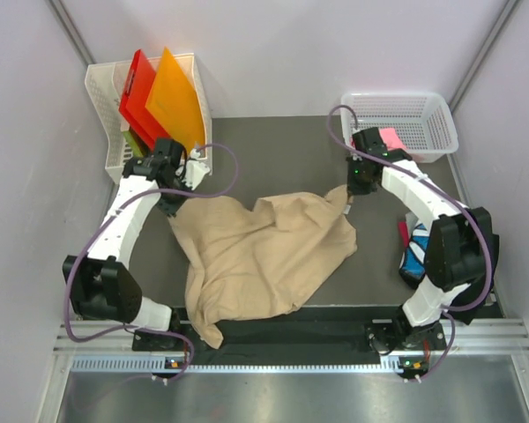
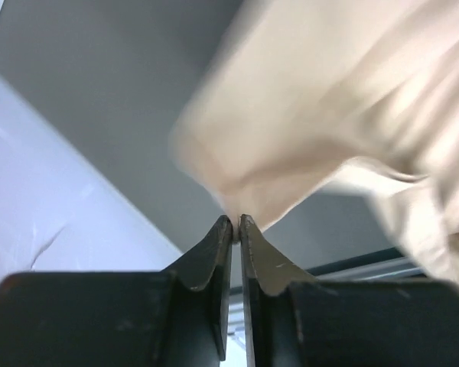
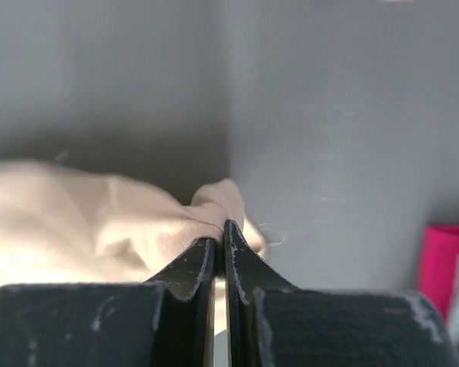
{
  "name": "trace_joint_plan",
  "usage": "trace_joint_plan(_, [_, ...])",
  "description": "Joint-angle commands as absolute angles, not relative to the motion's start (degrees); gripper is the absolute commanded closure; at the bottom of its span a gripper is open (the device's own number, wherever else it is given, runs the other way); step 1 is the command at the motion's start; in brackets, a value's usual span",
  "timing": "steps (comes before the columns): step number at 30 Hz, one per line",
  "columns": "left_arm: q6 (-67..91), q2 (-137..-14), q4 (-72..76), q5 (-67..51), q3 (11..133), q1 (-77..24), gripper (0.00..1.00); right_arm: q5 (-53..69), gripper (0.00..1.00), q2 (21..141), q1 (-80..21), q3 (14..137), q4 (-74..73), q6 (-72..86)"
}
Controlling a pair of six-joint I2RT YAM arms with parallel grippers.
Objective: Fold and stack the t-shirts
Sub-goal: Flatten out the tshirt
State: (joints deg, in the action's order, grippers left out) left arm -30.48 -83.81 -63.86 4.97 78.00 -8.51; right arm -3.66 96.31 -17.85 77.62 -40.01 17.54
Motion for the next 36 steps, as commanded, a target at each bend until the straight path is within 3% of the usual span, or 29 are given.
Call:
trace_joint_plan(1, [-31.8, -79.8, -64.7, 9.5, 75.8, -7.5, 0.85, -9.1, 1.00, 94.3, -15.0, 77.0, -40.7, 17.1])
trace_joint_plan(4, [-31.9, -78.8, -64.8, 9.7, 74.1, -7.5, 0.88, -9.8, 1.00, 94.7, -14.9, 77.6, -41.1, 17.1])
trace_joint_plan(7, [-32.7, -77.3, -63.3, 10.2, 71.7, -7.5, 1.00, -9.3, 1.00, 94.8, -14.9, 77.7, -41.1, 17.1])
trace_joint_plan(15, [-32.1, -77.9, -59.3, 9.0, 68.4, -7.5, 0.99, -7.5, 1.00, 95.8, -15.0, 76.6, -41.2, 16.7])
trace_joint_plan(16, [-30.7, -78.5, -58.8, 8.4, 68.5, -7.5, 0.84, -7.6, 1.00, 96.2, -15.0, 76.7, -41.6, 16.6])
trace_joint_plan(18, [-28.9, -81.5, -56.9, 7.1, 69.3, -7.5, 0.68, -7.5, 1.00, 96.4, -15.3, 76.8, -41.4, 16.5])
trace_joint_plan(19, [-26.8, -82.8, -56.2, 6.9, 70.2, -7.5, 0.50, -7.6, 1.00, 96.5, -15.5, 77.2, -41.5, 16.5])
trace_joint_plan(23, [-21.6, -90.9, -53.4, 3.9, 74.9, -7.5, 0.34, -7.5, 1.00, 96.9, -16.2, 77.8, -41.7, 16.3])
trace_joint_plan(27, [-14.5, -102.7, -55.3, 0.6, 82.8, -7.6, 0.33, -7.5, 1.00, 96.9, -17.0, 77.7, -41.6, 16.2])
trace_joint_plan(36, [-5.1, -112.9, -54.9, 0.8, 91.8, -9.5, 0.35, -7.3, 1.00, 96.2, -17.8, 76.4, -41.0, 15.7])
